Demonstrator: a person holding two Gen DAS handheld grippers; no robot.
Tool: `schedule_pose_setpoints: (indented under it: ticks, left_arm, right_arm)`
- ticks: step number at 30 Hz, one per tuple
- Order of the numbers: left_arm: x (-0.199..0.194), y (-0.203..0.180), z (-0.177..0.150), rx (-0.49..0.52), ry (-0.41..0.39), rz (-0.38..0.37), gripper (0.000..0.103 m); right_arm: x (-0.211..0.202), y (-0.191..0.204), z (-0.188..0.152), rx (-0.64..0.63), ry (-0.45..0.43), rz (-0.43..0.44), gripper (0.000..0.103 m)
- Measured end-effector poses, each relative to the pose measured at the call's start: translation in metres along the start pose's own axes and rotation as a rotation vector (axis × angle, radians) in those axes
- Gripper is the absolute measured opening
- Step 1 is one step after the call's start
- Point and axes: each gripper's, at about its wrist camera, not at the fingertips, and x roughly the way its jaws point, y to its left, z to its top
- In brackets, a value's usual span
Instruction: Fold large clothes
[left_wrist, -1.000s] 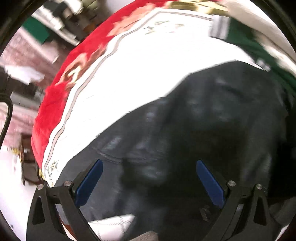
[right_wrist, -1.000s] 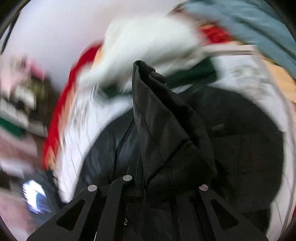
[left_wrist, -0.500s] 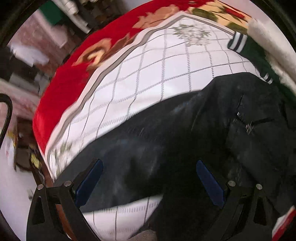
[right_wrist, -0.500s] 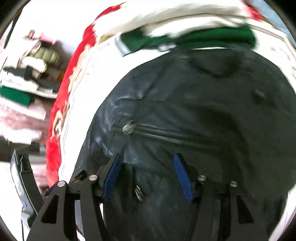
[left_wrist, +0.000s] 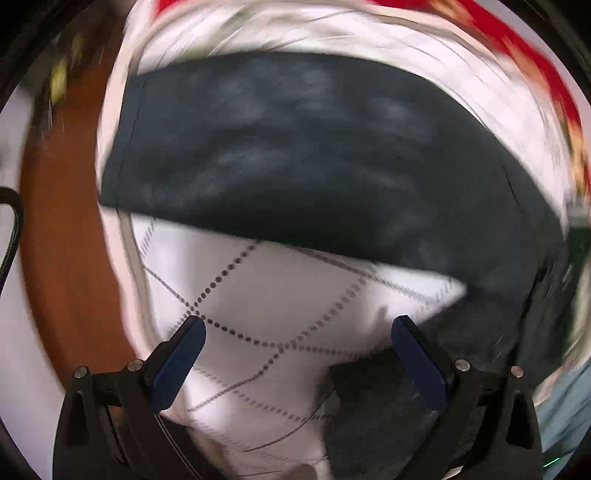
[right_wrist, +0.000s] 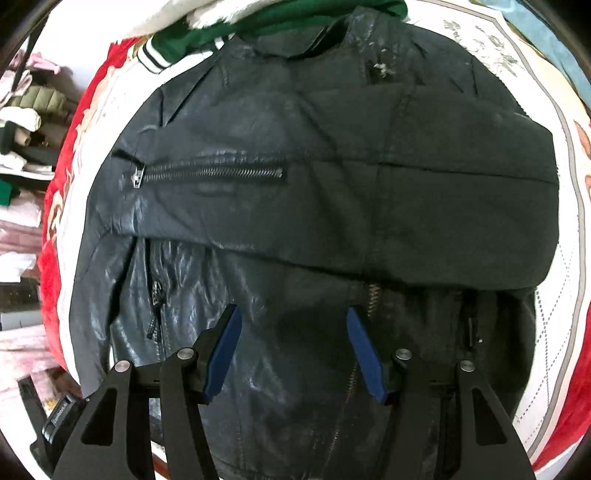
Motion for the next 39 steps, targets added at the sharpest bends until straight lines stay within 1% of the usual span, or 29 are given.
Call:
schedule_pose_setpoints:
  ticks: [1,2,4,7,10,11,12,13,14,15,16,18,19,20,22,23,24,25,26,27,28,29,30,31,33,34,35,38,39]
  left_arm:
    - [0.008,0.011,0.008,-0.072,0.013,-0.059,0.102]
    - [0.014,0.019,0.016,-0.135,0.019,-0.110,0.102]
    - [0.019,0.028,0.031,-0.221,0.004,-0.170,0.102]
    - [0.011,0.033,0.054,-0.287,-0.082,-0.179,0.102]
    - [-0.002,0.029,0.077,-0.288,-0.162,-0.158,0.098]
    - [-0.004,0.028,0.084,-0.292,-0.177,-0.157,0.094]
    - [-0.006,0.026,0.091,-0.292,-0.188,-0.141,0.084]
    - [-0.008,0.023,0.101,-0.287,-0.203,-0.115,0.080]
    - [-0.009,0.021,0.103,-0.286,-0.216,-0.102,0.072]
    - [-0.012,0.017,0.110,-0.283,-0.234,-0.079,0.062]
    - [-0.014,0.014,0.114,-0.279,-0.246,-0.063,0.056]
    - [-0.024,0.003,0.123,-0.270,-0.285,-0.011,0.023]
    - [-0.026,-0.002,0.123,-0.259,-0.298,0.005,0.017]
    - [-0.031,-0.009,0.126,-0.235,-0.313,0.021,0.008]
    - [-0.044,-0.023,0.132,-0.188,-0.352,0.039,0.007]
    - [-0.053,-0.036,0.134,-0.143,-0.387,0.060,0.006]
    - [-0.056,-0.040,0.127,-0.103,-0.415,0.075,0.006]
    - [-0.069,-0.057,0.126,-0.037,-0.463,0.099,0.006]
    - [-0.077,-0.060,0.123,0.005,-0.493,0.114,0.005]
    - [-0.083,-0.061,0.121,0.060,-0.529,0.130,0.005]
    - [-0.093,-0.081,0.118,0.141,-0.576,0.159,0.005]
    - [-0.097,-0.079,0.106,0.196,-0.612,0.176,0.005]
    - [-0.100,-0.075,0.090,0.243,-0.645,0.180,0.005]
    - [-0.107,-0.087,0.082,0.304,-0.683,0.190,0.005]
    - [-0.118,-0.107,0.064,0.411,-0.747,0.196,0.004]
    - [-0.120,-0.114,0.055,0.446,-0.767,0.196,0.004]
    - [-0.123,-0.124,0.046,0.494,-0.792,0.194,0.004]
    - [-0.134,-0.145,0.019,0.609,-0.848,0.181,0.004]
    - [-0.137,-0.157,0.009,0.657,-0.866,0.172,0.004]
  right_arm:
    - [0.004,0.004,-0.003,-0.008,0.000,0.001,0.062]
    - [0.010,0.015,0.001,-0.014,0.002,0.002,0.062]
    - [0.020,0.030,0.000,-0.029,0.002,-0.009,0.067]
    - [0.030,0.051,0.000,-0.031,0.004,-0.026,0.069]
    - [0.030,0.063,-0.004,-0.016,0.001,-0.038,0.069]
    - [0.031,0.066,-0.006,-0.008,0.002,-0.040,0.069]
    - [0.031,0.070,-0.008,-0.001,0.002,-0.036,0.069]
    - [0.032,0.075,-0.009,0.003,0.003,-0.036,0.069]
    - [0.035,0.081,-0.009,0.006,0.005,-0.035,0.069]
    - [0.037,0.088,-0.010,0.006,0.007,-0.035,0.069]
    - [0.038,0.093,-0.013,0.001,0.010,-0.038,0.069]
    - [0.042,0.106,-0.017,-0.019,0.009,-0.059,0.069]
    - [0.043,0.112,-0.020,-0.028,0.009,-0.068,0.069]
    - [0.044,0.116,-0.022,-0.033,0.010,-0.074,0.069]
    - [0.047,0.129,-0.027,-0.038,0.011,-0.089,0.069]
    - [0.046,0.134,-0.031,-0.045,0.006,-0.113,0.069]
    - [0.050,0.145,-0.028,-0.054,0.002,-0.138,0.069]
    - [0.048,0.152,-0.030,-0.075,-0.013,-0.189,0.069]
    - [0.044,0.157,-0.032,-0.098,-0.044,-0.253,0.072]
    - [0.041,0.162,-0.032,-0.114,-0.065,-0.291,0.085]
    - [0.036,0.167,-0.033,-0.147,-0.100,-0.337,0.091]
    - [0.032,0.171,-0.033,-0.173,-0.127,-0.374,0.095]
    - [0.030,0.179,-0.032,-0.207,-0.155,-0.425,0.095]
    - [0.026,0.182,-0.031,-0.232,-0.181,-0.454,0.095]
    - [0.019,0.178,-0.025,-0.239,-0.205,-0.486,0.095]
    - [0.016,0.172,-0.022,-0.232,-0.215,-0.500,0.095]
    - [0.006,0.157,-0.013,-0.226,-0.216,-0.503,0.095]
    - [-0.001,0.133,-0.003,-0.173,-0.213,-0.487,0.095]
    - [-0.008,0.126,0.006,-0.163,-0.212,-0.482,0.095]
